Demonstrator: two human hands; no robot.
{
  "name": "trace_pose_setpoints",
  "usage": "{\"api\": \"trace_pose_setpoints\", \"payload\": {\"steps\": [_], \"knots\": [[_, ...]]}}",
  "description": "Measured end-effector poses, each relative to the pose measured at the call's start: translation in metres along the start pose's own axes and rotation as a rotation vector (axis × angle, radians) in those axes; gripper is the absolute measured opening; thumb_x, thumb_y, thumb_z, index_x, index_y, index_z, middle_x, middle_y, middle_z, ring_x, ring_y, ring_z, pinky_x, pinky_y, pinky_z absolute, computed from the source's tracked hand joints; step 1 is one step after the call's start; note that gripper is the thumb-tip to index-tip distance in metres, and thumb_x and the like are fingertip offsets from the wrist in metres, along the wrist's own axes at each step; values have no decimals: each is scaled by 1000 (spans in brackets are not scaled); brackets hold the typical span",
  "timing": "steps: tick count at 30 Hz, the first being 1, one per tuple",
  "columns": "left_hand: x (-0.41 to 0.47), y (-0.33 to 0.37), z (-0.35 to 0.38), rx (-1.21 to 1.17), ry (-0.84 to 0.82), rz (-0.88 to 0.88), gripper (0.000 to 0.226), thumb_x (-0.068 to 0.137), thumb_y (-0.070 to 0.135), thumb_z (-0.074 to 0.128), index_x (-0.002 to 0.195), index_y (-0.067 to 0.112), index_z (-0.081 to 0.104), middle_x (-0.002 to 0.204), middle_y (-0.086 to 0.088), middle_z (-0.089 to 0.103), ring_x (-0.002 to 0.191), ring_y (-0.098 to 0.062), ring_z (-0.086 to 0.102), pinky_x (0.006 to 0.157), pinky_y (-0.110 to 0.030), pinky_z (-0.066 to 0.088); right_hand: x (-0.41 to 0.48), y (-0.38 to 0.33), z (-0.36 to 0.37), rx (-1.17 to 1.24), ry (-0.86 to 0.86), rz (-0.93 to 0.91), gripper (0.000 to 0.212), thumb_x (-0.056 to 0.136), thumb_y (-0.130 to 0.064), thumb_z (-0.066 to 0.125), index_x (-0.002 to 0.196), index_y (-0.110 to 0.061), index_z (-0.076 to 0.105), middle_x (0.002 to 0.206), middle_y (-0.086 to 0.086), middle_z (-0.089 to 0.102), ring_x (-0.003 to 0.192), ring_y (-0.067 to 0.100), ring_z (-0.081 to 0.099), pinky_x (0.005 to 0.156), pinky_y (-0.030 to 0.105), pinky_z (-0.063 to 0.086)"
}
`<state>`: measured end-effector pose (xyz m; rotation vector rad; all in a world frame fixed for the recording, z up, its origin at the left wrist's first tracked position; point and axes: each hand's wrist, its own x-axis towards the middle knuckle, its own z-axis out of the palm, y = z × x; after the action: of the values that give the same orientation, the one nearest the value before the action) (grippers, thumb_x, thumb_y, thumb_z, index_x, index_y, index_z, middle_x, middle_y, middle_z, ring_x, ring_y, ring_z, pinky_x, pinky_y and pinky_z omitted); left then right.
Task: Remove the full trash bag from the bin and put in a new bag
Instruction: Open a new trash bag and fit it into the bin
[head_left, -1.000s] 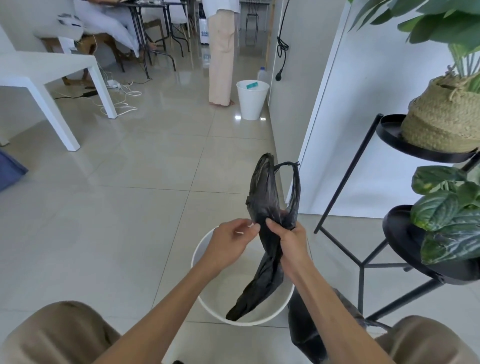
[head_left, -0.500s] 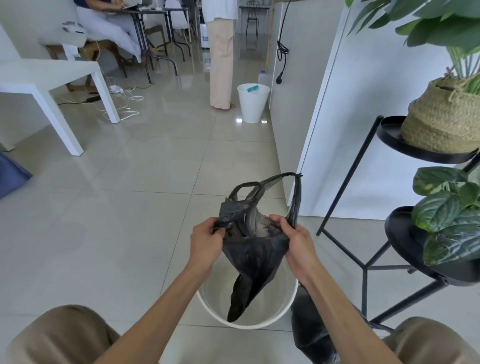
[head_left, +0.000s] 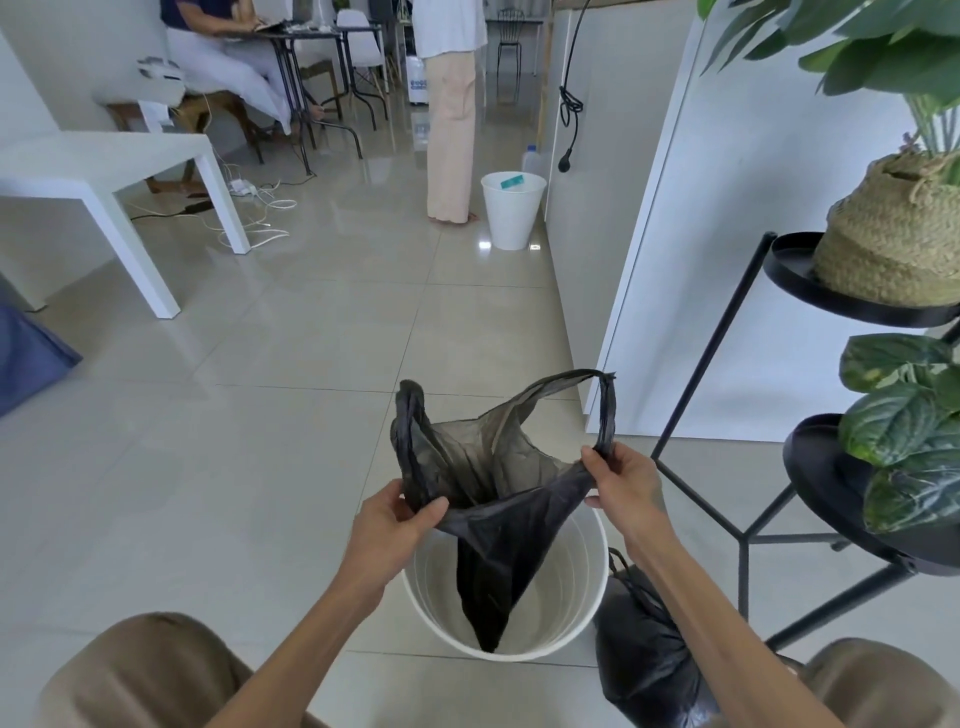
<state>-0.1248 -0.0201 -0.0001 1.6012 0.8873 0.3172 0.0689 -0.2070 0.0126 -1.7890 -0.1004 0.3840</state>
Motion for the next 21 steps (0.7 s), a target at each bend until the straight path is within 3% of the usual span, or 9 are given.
{"api": "trace_pose_setpoints", "payload": {"steps": [5,7,9,10,12,15,17,19,21], "knots": [[-6,16,-29,223,-171,-53,62,67,49,88,121,31,62,111,4,72,103,-13,66,86,-31,52,-4,5,4,-48,-93,-41,5,96,-18,64,96,-14,68,94,7,77,90,23,74,81,45,63],[-5,34,-39,290,-55,-9,88,67,56,85,142,32,47,123,6,64,111,-16,62,89,-33,49,-3,7,5,-113,-123,-55,5,95,-17,66,97,-13,68,93,6,77,89,22,75,82,45,63],[-4,52,-39,321,171,135,107,72,54,82,157,28,22,136,2,55,125,-20,53,95,-35,45,-2,10,5,-153,-130,-65,5,93,-20,69,95,-16,69,90,4,77,86,20,75,81,45,63],[-3,61,-36,328,262,251,105,76,50,81,158,27,18,142,-1,50,132,-21,48,100,-36,43,-2,13,5,-163,-133,-65,4,92,-22,70,93,-18,69,87,3,78,84,19,76,80,45,63],[3,74,-23,396,311,511,85,83,41,77,153,25,30,150,-3,43,140,-19,37,112,-41,37,-2,17,5,-184,-152,-63,5,90,-26,71,92,-21,70,86,1,78,83,19,76,80,44,63],[30,80,10,731,72,730,43,88,34,68,130,24,63,151,-10,44,146,-29,28,119,-50,24,-6,14,6,-207,-165,-80,7,91,-27,71,94,-21,71,89,1,77,86,21,75,82,43,62],[52,77,28,1026,-147,643,32,91,32,64,123,29,69,157,-9,36,150,-31,17,122,-50,12,-8,8,2,-238,-154,-103,10,92,-25,70,97,-17,71,92,2,76,89,19,73,79,33,60],[71,69,34,1199,-321,520,34,91,33,63,125,36,68,160,-8,30,150,-30,20,121,-47,18,-7,5,-8,-254,-182,-116,8,91,-24,71,94,-17,73,89,0,77,89,19,73,77,31,59],[81,59,35,1200,-438,455,36,89,30,66,125,34,69,155,-9,39,142,-29,36,112,-42,34,-1,5,-20,-269,-233,-103,4,87,-25,76,87,-21,76,84,-2,78,87,21,74,85,42,60]]}}
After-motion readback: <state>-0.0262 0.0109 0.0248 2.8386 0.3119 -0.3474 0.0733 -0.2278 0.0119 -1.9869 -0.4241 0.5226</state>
